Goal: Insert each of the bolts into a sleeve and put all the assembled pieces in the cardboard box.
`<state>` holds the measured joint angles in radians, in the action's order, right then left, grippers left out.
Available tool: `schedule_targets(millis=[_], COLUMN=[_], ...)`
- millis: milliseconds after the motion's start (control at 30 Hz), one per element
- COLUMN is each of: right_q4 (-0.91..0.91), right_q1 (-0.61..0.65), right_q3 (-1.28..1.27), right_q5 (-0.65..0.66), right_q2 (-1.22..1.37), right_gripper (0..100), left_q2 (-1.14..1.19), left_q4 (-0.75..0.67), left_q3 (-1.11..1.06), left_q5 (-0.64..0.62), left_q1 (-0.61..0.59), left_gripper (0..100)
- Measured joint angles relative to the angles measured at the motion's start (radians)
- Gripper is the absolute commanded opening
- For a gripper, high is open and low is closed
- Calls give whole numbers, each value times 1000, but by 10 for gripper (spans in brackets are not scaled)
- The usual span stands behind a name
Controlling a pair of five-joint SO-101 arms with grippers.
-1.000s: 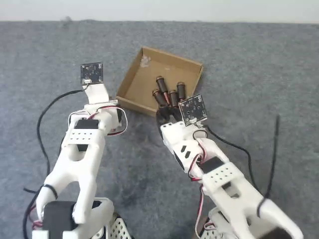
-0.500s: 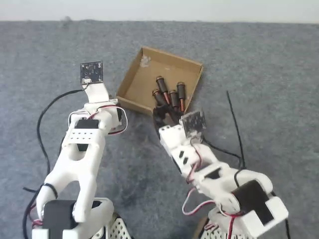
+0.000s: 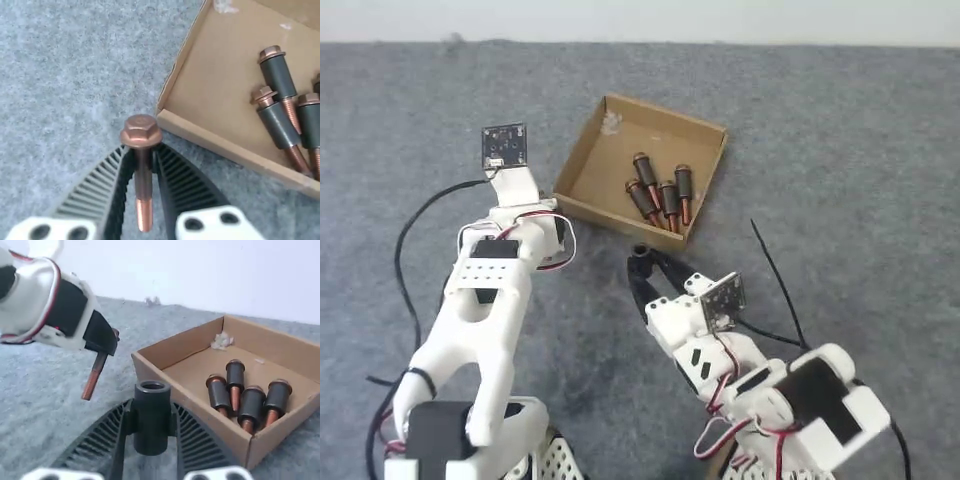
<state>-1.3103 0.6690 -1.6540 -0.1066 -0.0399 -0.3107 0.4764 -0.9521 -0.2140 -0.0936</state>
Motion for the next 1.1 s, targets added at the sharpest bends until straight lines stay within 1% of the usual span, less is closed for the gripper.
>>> schedule_targets(millis=[100,200,400,700,767,867,1033,1100], right_q4=[0,0,0,-74,-97,-127,-137,-137], right_q1=[31,35,38,40,40,40,40,40], right_q3=[-2,-5,3,14,18,25,31,31], right_q5=[-2,-2,-2,-2,-2,-2,-2,-2], right_q2=[34,71,112,164,183,207,230,232], right_gripper=[6,6,6,6,6,6,6,6], left_q2=[0,-49,-262,-557,-601,-641,-652,-652], left_q4=[0,0,0,-15,-57,-163,-404,-460], left_q3=[0,-2,-83,-230,-269,-341,-477,-499], left_q5=[-2,-2,0,-2,0,-17,-184,-216], left_q1=[14,48,140,275,299,328,364,364], left_gripper=[12,12,12,12,12,11,11,11])
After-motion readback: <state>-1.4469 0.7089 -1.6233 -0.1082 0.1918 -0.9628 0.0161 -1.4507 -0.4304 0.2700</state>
